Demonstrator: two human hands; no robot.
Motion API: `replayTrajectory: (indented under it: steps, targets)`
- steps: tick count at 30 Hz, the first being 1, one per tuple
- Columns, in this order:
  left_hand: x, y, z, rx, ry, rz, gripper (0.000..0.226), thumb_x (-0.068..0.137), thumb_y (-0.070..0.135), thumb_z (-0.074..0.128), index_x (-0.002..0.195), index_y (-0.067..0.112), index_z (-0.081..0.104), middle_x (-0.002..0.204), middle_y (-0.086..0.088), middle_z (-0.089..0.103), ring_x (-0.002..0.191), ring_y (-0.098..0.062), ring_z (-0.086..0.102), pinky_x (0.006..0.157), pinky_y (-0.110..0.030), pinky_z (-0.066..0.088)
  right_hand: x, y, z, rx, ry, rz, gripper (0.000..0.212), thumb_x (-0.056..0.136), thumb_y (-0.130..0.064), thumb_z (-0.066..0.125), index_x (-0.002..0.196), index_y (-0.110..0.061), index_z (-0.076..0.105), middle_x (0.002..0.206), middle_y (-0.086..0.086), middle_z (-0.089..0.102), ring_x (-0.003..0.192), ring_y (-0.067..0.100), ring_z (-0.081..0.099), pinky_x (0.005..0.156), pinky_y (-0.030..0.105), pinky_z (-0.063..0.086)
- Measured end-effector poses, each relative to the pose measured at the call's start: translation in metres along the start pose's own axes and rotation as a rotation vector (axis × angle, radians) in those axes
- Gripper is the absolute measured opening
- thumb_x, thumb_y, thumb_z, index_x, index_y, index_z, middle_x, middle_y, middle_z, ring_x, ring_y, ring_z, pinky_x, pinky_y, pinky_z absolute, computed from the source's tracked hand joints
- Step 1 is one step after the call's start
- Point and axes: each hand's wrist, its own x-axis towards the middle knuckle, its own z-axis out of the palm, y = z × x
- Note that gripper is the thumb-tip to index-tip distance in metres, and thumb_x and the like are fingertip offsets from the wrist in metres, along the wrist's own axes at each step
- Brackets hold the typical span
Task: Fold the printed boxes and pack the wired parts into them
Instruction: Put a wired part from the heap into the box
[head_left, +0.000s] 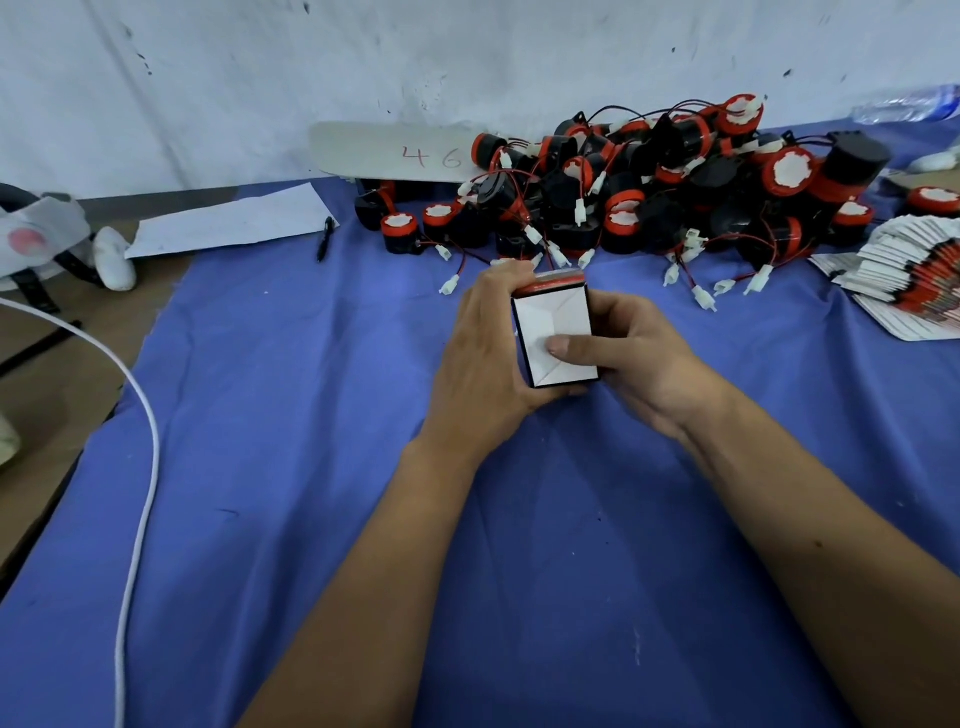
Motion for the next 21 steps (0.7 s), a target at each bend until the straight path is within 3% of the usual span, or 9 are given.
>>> replayTrajectory:
  steps: [4, 7, 9, 11, 13, 15, 17, 19, 21]
  targets:
    - [0.001, -0.006, 0.001, 0.003, 0.041, -0.002, 0.095, 0.064, 0.045, 0.094, 0.139, 0.031, 0.038, 0.139, 0.004, 0.049, 0.125, -0.017, 0.052, 0.094, -0.017, 0.046, -0.001, -0.006, -0.001, 0.103, -0.046, -0.027, 0.044, 0.081, -0.003, 0.070, 0.124, 0.003, 0.063, 0.113, 0.020, 0.070, 0.100, 0.030, 0.068, 0.088, 0.039, 0.057]
    - [0.002, -0.018, 0.001, 0.097, 0.006, -0.048, 0.098, 0.061, 0.047, 0.095, 0.138, 0.020, 0.042, 0.144, -0.004, 0.041, 0.132, -0.022, 0.043, 0.099, -0.005, 0.031, -0.004, -0.009, 0.001, 0.008, -0.050, -0.084, 0.038, 0.082, 0.002, 0.073, 0.119, -0.004, 0.066, 0.104, 0.015, 0.075, 0.093, 0.025, 0.071, 0.080, 0.034, 0.059]
    - [0.000, -0.022, 0.000, 0.153, -0.121, -0.155, 0.099, 0.061, 0.039, 0.095, 0.143, 0.023, 0.042, 0.158, -0.005, 0.022, 0.146, -0.023, 0.025, 0.104, -0.005, 0.024, -0.007, -0.009, 0.002, -0.405, 0.093, -0.208, 0.031, 0.079, 0.001, 0.079, 0.106, -0.011, 0.069, 0.090, 0.006, 0.075, 0.082, 0.019, 0.068, 0.074, 0.032, 0.056]
    - [0.000, -0.023, -0.004, 0.153, -0.174, -0.225, 0.087, 0.070, 0.017, 0.084, 0.147, 0.021, 0.044, 0.163, -0.006, 0.014, 0.152, -0.025, 0.016, 0.114, -0.026, 0.036, -0.008, -0.006, 0.003, -1.029, 0.240, -0.351, 0.025, 0.079, -0.008, 0.076, 0.099, -0.020, 0.066, 0.083, -0.003, 0.070, 0.081, 0.020, 0.065, 0.079, 0.033, 0.046]
    - [0.001, -0.019, -0.008, -0.011, -0.078, -0.268, 0.076, 0.071, 0.010, 0.064, 0.145, 0.014, 0.047, 0.156, -0.004, 0.028, 0.148, -0.022, 0.028, 0.115, -0.041, 0.041, -0.006, -0.004, 0.008, -1.445, 0.208, -0.311, 0.024, 0.083, -0.014, 0.069, 0.104, -0.025, 0.065, 0.092, -0.006, 0.070, 0.094, 0.023, 0.064, 0.095, 0.037, 0.034]
    - [0.002, -0.012, -0.007, -0.252, 0.004, -0.365, 0.062, 0.076, 0.016, 0.055, 0.138, 0.023, 0.051, 0.141, 0.014, 0.046, 0.137, -0.005, 0.042, 0.107, -0.026, 0.044, -0.002, -0.002, 0.019, -1.617, 0.083, -0.151, 0.022, 0.089, -0.019, 0.059, 0.108, -0.030, 0.062, 0.104, -0.008, 0.070, 0.106, 0.022, 0.063, 0.111, 0.044, 0.026]
    - [0.003, -0.005, -0.003, -0.370, -0.028, -0.411, 0.043, 0.089, 0.023, 0.057, 0.132, 0.028, 0.054, 0.131, 0.022, 0.059, 0.127, 0.002, 0.053, 0.098, -0.018, 0.048, 0.000, -0.003, 0.027, -1.624, -0.013, -0.113, 0.020, 0.093, -0.022, 0.051, 0.108, -0.030, 0.063, 0.105, -0.008, 0.070, 0.109, 0.021, 0.061, 0.117, 0.052, 0.020]
    - [0.003, -0.004, 0.002, -0.338, -0.036, -0.438, 0.030, 0.100, 0.022, 0.061, 0.129, 0.018, 0.056, 0.121, 0.009, 0.069, 0.113, -0.007, 0.065, 0.093, -0.029, 0.056, -0.002, -0.006, 0.029, -1.609, -0.077, -0.121, 0.022, 0.094, -0.020, 0.048, 0.107, -0.025, 0.065, 0.103, -0.007, 0.070, 0.107, 0.021, 0.061, 0.119, 0.054, 0.017]
    - [0.004, -0.009, 0.005, -0.223, 0.010, -0.446, 0.017, 0.101, 0.017, 0.059, 0.118, 0.016, 0.057, 0.101, 0.008, 0.071, 0.091, -0.002, 0.067, 0.078, -0.026, 0.055, -0.007, -0.006, 0.027, -1.541, -0.068, -0.192, 0.020, 0.094, -0.018, 0.050, 0.105, -0.021, 0.066, 0.104, -0.005, 0.071, 0.107, 0.022, 0.061, 0.117, 0.049, 0.025]
